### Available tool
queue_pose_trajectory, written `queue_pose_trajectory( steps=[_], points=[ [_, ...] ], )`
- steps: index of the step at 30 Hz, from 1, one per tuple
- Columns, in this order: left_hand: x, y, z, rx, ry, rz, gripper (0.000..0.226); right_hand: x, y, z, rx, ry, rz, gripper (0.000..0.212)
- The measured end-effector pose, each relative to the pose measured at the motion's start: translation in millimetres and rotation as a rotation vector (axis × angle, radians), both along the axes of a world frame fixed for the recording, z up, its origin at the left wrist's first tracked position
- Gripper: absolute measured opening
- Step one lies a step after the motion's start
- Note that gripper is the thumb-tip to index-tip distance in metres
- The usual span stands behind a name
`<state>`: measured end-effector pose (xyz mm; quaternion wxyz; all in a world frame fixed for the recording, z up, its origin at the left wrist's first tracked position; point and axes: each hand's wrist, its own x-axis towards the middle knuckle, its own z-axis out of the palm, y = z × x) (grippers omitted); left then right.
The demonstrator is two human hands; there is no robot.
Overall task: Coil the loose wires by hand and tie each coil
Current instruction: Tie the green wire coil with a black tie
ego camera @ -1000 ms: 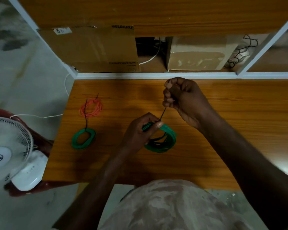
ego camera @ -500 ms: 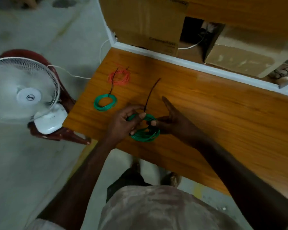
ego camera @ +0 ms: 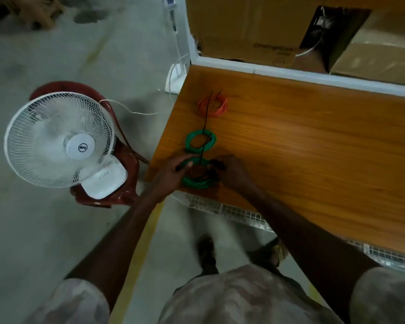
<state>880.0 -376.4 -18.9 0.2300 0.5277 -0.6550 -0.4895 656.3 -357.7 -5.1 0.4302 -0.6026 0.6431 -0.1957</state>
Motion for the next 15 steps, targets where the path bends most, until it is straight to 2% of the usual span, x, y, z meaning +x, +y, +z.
queue_pose_trajectory(
  steps=[3, 7, 15],
  points=[
    [3.3, -6.8, -12.1, -0.093, -0.137, 0.043, 0.037, 12.2, -4.5, -1.8, 0.028, 0.082, -0.024, 0.022],
    [-3.2, -3.1, -21.8, -0.24, -0.299, 0.132, 0.027, 17.2, -9.2, -9.9, 0.018, 0.119, -0.08, 0.024],
    [-7.0, -4.7, -12.4, -0.236, -0.28, 0.178, 0.025, 24.7, -3.4, -16.7, -0.011, 0.15, -0.213, 0.03]
  ],
)
